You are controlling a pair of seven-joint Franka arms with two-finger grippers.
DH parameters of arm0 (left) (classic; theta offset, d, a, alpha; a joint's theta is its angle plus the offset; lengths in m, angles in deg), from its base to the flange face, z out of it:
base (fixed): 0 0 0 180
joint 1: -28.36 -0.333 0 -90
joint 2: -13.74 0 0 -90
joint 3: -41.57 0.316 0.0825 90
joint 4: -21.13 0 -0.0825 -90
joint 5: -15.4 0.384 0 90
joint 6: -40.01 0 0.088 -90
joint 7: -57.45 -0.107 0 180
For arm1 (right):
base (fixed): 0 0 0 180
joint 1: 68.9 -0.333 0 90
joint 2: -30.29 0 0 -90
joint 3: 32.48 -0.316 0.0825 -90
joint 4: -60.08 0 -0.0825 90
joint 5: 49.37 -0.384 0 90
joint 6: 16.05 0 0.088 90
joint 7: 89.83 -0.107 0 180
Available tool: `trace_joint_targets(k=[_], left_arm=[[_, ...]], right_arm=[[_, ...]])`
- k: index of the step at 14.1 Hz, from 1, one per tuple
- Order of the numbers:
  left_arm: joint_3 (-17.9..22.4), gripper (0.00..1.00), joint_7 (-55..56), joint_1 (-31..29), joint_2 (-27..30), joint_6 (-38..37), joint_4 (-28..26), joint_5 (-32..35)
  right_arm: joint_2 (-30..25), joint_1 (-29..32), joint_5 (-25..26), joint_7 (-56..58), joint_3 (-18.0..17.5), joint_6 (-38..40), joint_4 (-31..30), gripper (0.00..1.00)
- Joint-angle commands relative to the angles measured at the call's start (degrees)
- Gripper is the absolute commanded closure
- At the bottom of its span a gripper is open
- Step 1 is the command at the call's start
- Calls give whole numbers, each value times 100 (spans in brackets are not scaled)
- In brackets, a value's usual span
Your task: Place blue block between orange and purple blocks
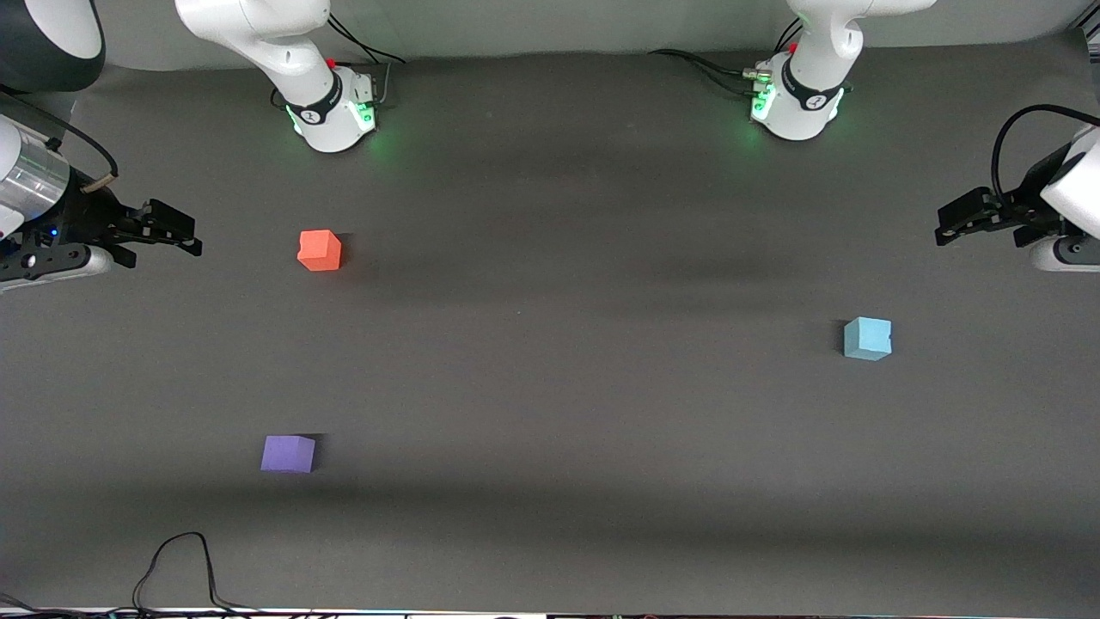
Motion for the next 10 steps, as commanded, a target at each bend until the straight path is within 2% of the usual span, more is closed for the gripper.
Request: trace_joint_targets(k=[1, 6, 10], left_arm=[[23, 0, 70, 23, 97, -93, -51, 16], [32, 0, -26, -3, 97, -84, -51, 42], [260, 0, -860, -196, 325, -233, -139, 104]], right_arm=[[-132, -63, -46, 135, 65, -45, -88, 0], [-132, -63, -46, 135, 65, -45, -88, 0], [-132, -63, -46, 135, 65, -37, -88, 0]])
